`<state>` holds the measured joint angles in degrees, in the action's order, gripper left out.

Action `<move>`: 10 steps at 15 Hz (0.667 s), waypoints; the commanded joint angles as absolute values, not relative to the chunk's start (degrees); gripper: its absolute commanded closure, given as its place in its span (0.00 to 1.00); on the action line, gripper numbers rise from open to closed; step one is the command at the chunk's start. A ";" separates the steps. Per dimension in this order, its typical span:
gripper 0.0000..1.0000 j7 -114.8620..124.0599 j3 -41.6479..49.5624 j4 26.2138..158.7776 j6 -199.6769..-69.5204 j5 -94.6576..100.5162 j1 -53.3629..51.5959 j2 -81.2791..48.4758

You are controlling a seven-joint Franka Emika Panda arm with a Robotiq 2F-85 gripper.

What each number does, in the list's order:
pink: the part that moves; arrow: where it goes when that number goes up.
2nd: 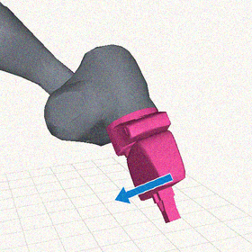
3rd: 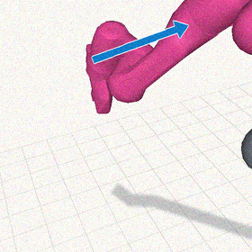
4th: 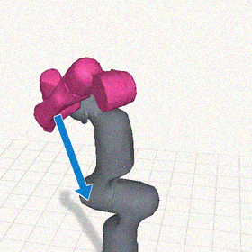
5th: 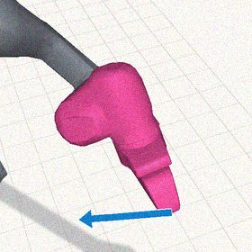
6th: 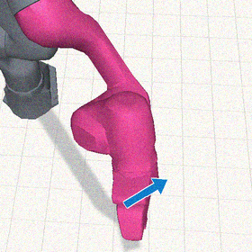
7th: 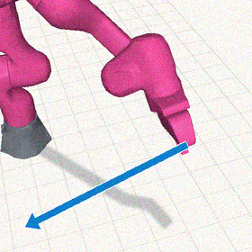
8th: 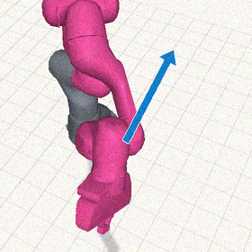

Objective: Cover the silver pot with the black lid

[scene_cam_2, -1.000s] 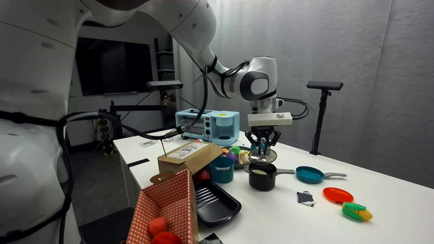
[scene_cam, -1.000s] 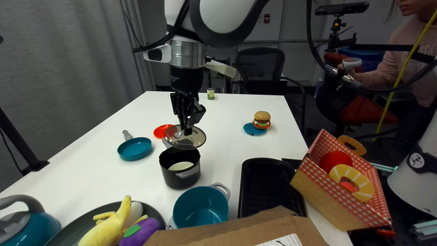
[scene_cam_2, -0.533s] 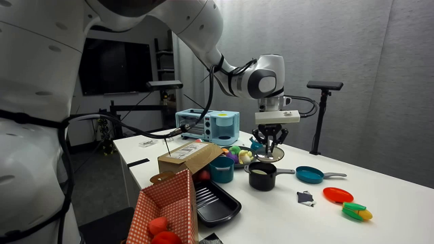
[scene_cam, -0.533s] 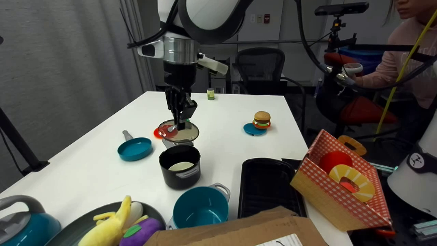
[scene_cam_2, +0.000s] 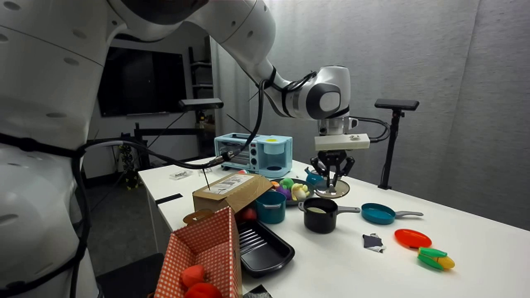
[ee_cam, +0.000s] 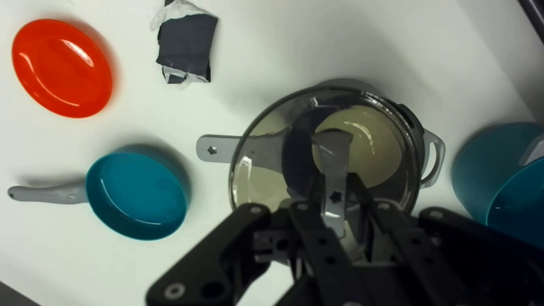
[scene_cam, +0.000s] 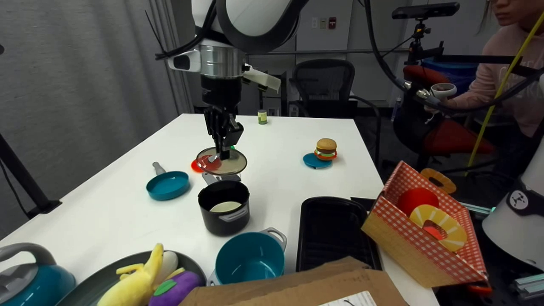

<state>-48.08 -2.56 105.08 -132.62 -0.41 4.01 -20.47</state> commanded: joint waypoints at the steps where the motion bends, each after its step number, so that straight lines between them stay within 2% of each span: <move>1: 0.96 -46.84 -2.41 102.37 -129.49 1.33 4.06 -21.45; 10: 0.96 -48.41 -2.54 100.47 -124.53 3.10 4.12 -21.90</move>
